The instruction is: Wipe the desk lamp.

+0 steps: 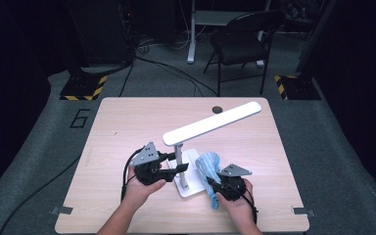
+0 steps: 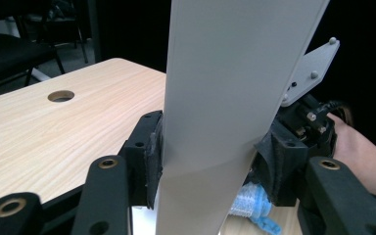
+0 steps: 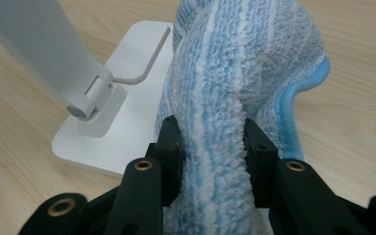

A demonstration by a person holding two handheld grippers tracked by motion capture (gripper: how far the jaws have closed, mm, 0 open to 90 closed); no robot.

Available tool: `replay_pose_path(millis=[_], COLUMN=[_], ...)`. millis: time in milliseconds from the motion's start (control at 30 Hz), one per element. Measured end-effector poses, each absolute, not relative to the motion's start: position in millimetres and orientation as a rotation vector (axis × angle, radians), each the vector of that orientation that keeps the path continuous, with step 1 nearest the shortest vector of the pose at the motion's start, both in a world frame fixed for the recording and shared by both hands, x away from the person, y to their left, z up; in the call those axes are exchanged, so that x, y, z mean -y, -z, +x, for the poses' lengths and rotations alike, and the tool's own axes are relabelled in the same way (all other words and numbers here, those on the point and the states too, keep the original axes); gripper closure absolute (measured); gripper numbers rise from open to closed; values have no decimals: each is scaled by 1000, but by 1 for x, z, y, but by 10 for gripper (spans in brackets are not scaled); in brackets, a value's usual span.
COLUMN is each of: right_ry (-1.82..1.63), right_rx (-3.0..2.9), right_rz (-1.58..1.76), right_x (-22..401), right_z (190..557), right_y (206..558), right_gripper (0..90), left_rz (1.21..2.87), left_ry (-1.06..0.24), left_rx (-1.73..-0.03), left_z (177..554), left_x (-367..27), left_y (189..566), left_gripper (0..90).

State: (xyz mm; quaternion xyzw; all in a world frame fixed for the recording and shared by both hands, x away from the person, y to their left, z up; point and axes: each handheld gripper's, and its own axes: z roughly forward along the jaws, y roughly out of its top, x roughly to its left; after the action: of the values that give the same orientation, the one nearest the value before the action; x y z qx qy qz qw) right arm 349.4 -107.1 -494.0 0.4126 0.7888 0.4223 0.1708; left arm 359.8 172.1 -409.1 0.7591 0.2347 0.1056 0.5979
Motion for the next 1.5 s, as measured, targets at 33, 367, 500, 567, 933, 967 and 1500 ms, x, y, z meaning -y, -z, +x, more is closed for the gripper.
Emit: replay_pose_path(millis=[33,367,500,567,933,967,1500], right_ry=[-1192,-1239,-1249,-1251,-1239,-1236,-1213], right_rx=[-2253,-2283,-2295,-2305,-2397,-2396,-2373], right_rz=[1169,1129,1107,1098,1053,1069,1029], right_x=[107,95,86,81,70,68,67], right_z=[349,350,350,350,354,353,343], right_y=[493,479,477,477,495,498,508], right_gripper=[670,669,669,669,667,667,542], left_rz=[1764,1774,1765,1766,1773,1775,1812], left_ry=[-254,-265,-265,-276,-267,-269,-261], left_rx=[-538,-544,-534,-534,-539,-537,-528], left_z=[360,357,356,355,350,350,346], left_x=[-173,-179,-182,-183,-190,-191,-194], left_y=[409,405,404,403,400,400,402], left_gripper=[485,452,466,466,485,491,559])
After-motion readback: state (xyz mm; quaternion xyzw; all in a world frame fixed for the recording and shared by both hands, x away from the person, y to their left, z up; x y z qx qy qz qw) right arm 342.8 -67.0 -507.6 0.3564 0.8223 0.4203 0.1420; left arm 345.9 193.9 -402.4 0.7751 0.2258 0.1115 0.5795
